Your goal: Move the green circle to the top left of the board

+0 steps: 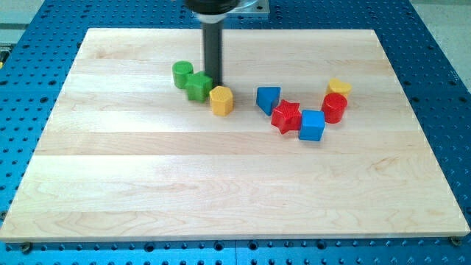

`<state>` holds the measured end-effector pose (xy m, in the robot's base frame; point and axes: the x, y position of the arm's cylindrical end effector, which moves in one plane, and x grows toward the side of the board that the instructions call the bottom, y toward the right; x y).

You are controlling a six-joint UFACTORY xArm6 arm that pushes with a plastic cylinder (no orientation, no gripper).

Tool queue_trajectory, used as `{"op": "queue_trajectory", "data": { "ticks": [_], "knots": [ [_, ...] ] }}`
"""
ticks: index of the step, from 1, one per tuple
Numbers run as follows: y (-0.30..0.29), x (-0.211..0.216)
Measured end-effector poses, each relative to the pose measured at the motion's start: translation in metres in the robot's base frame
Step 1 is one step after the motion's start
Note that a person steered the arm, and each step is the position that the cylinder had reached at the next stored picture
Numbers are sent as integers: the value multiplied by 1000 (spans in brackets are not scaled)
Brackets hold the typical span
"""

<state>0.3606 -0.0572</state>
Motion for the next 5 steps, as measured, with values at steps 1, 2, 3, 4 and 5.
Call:
{"op": "queue_trajectory", "data": {
  "ticks": [1, 2, 3, 4, 5],
  "knots": [
    [-39, 6],
    [-27, -19],
    [-22, -58],
    [13, -62],
    [-55, -72]
  ]
}}
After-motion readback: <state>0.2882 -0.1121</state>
